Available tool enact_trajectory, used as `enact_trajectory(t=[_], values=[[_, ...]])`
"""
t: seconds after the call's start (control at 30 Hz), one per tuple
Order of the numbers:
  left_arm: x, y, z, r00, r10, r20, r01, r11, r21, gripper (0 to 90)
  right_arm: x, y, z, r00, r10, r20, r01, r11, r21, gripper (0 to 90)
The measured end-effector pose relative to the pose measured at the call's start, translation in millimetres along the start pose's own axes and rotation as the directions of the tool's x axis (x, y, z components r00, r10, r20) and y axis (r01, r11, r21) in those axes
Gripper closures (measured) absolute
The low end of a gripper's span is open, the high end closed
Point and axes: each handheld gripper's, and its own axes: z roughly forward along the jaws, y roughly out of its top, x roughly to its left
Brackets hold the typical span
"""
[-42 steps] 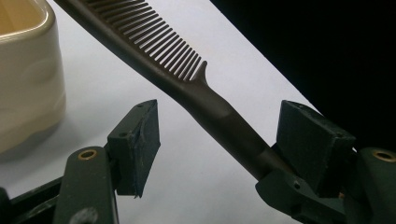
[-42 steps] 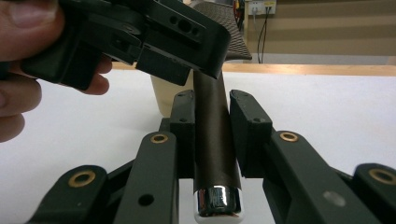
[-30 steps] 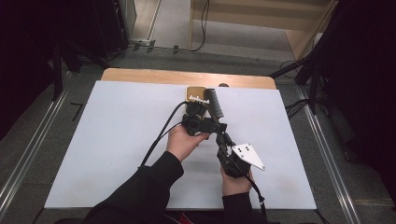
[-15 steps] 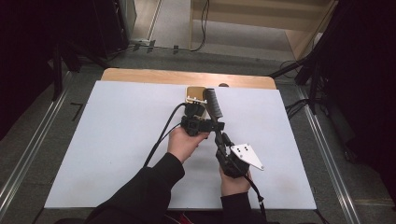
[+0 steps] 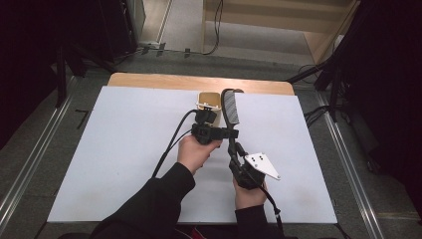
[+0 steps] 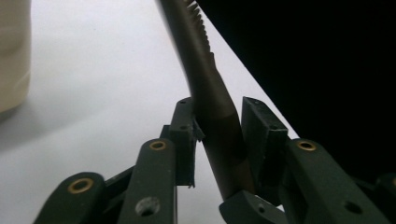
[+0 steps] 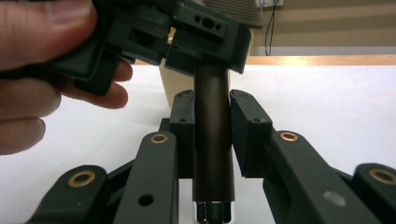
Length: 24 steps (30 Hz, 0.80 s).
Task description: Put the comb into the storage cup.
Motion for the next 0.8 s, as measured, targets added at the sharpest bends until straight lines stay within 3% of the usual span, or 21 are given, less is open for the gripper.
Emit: enact_trajectory(t=[0.47, 0.8], values=[[9.9, -2.2, -9.4, 0.9973, -0.026, 0.069, 0.026, 0.9997, 0.003, 71.7, 0.6, 1.6, 2.0, 0.9986, -0.004, -0.053, 0.006, 1.000, 0.031, 69.4], [11.9, 0.9, -20.2, 0.9994, -0.008, 0.034, 0.008, 0.9997, -0.021, 72.7, 1.1, 3.2, 5.8, 0.9955, -0.028, -0.090, 0.033, 0.998, 0.054, 54.4]])
